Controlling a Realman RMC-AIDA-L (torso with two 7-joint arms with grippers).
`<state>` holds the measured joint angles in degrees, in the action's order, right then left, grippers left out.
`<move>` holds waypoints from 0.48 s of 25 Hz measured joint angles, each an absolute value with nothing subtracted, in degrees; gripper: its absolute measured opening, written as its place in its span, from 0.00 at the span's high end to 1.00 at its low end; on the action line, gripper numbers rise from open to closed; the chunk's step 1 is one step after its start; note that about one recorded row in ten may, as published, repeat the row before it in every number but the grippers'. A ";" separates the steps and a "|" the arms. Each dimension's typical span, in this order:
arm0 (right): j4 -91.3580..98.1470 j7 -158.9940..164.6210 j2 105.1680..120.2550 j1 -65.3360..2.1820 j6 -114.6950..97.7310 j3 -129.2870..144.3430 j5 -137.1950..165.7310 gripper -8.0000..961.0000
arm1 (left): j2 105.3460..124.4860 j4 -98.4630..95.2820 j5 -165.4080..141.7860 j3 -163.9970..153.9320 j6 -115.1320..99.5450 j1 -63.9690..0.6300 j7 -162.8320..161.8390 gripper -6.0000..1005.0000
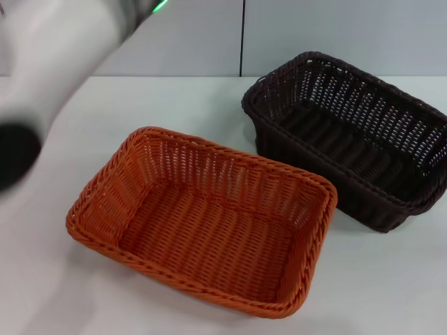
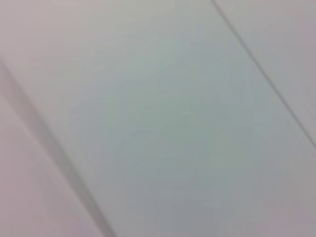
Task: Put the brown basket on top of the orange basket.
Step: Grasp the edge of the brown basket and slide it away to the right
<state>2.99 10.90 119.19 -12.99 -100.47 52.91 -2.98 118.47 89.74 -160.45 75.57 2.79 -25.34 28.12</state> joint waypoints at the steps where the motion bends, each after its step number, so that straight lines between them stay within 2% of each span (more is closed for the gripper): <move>1: 2.99 10.90 119.18 -13.08 -100.47 52.91 -2.98 0.26 | 118.47 88.21 -160.19 73.54 -8.35 -20.79 26.51 0.24; 4: 3.16 10.90 119.11 -13.06 -100.84 52.91 -2.95 0.26 | 118.48 85.45 -159.19 70.47 -26.98 -12.77 23.71 0.24; 8: 3.22 10.90 119.10 -13.03 -101.75 52.94 -2.83 0.26 | 118.31 82.65 -157.64 69.52 -40.69 -4.49 21.66 0.24; 12: 2.99 10.90 119.09 -13.26 -102.52 52.98 -1.59 0.26 | 118.17 81.08 -153.59 70.22 -43.02 -0.80 20.84 0.24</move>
